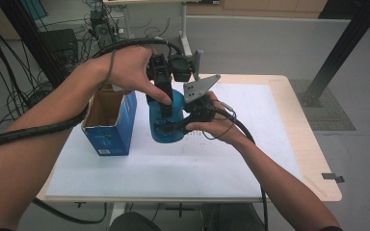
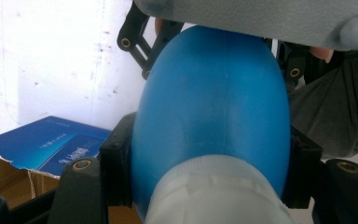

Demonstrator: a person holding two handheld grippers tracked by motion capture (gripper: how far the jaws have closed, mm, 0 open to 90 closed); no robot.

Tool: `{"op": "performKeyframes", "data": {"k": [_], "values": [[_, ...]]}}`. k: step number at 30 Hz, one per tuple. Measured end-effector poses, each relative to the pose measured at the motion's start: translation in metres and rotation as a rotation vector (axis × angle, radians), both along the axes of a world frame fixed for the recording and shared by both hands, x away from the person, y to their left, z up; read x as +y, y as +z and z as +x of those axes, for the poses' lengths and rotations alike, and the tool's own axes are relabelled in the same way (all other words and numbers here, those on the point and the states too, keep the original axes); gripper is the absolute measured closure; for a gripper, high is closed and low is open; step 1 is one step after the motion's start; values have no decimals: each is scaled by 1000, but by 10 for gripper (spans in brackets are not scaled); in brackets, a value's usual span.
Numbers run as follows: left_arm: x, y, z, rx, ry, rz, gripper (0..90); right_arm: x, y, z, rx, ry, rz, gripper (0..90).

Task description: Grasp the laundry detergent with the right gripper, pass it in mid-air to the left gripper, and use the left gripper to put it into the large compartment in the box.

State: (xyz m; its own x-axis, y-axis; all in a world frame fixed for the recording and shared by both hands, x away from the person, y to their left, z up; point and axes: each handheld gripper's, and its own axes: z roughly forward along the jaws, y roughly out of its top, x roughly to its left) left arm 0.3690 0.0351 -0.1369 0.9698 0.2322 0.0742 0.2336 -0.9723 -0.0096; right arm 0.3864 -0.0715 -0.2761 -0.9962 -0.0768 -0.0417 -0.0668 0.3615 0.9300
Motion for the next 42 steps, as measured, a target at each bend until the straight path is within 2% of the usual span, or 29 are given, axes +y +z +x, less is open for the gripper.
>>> {"op": "performKeyframes", "data": {"k": [7,19,21,42], "values": [[-1,-2,-1,-1,-5,22,369,2,-1,0,-16,-5,-7,440],[-3,-1,0,-5,-8,27,368,0,-1,0,-17,-13,-6,438],[-3,-1,0,-6,-13,29,368,-1,-1,1,-32,-15,-10,437],[-4,-4,1,-6,-26,16,372,-1,-3,3,-33,-18,-27,430]]}}
